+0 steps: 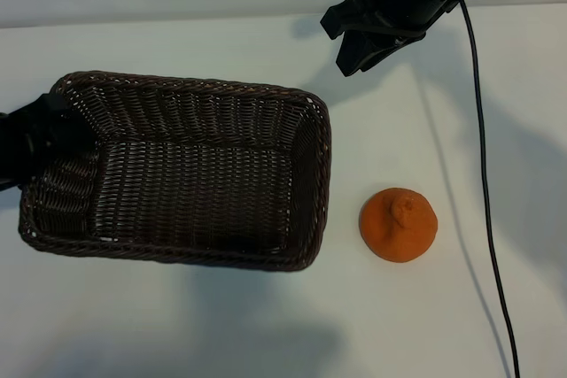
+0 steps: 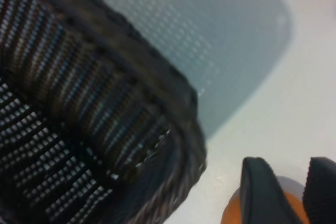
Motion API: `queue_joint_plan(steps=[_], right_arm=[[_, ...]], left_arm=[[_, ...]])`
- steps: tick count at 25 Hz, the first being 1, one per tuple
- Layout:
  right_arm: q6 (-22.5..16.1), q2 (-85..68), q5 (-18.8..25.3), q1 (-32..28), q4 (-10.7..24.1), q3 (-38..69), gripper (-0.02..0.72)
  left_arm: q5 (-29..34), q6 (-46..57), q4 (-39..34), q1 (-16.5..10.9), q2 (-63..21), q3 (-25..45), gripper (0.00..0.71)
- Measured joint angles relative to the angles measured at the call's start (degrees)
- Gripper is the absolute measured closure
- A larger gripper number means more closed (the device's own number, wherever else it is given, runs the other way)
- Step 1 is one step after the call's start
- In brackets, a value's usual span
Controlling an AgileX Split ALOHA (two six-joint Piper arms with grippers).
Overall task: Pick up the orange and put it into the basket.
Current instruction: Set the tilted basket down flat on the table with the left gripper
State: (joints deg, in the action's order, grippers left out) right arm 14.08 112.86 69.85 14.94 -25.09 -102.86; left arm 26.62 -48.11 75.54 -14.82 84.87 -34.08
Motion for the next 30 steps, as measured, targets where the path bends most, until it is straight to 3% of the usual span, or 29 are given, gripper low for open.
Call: queue_joint_plan(steps=[6, 9, 15, 30], right_arm=[[0.0, 0.0, 0.0, 0.0, 0.0, 0.0, 0.462], [0.0, 0.0, 0.0, 0.0, 0.0, 0.0, 0.462], [0.0, 0.0, 0.0, 0.0, 0.0, 0.0, 0.462], [0.0, 0.0, 0.0, 0.0, 0.0, 0.0, 0.462]], left_arm=[[-0.63, -13.11, 15.37, 0.0, 5.86, -0.03, 0.296], [0.45, -16.46, 18.88, 0.0, 9.57, -1.11, 0.296], [4.05, -16.73, 19.35, 0.0, 15.28, -5.25, 0.296], [1.76, -8.64, 13.05, 0.0, 15.5, -5.74, 0.296]])
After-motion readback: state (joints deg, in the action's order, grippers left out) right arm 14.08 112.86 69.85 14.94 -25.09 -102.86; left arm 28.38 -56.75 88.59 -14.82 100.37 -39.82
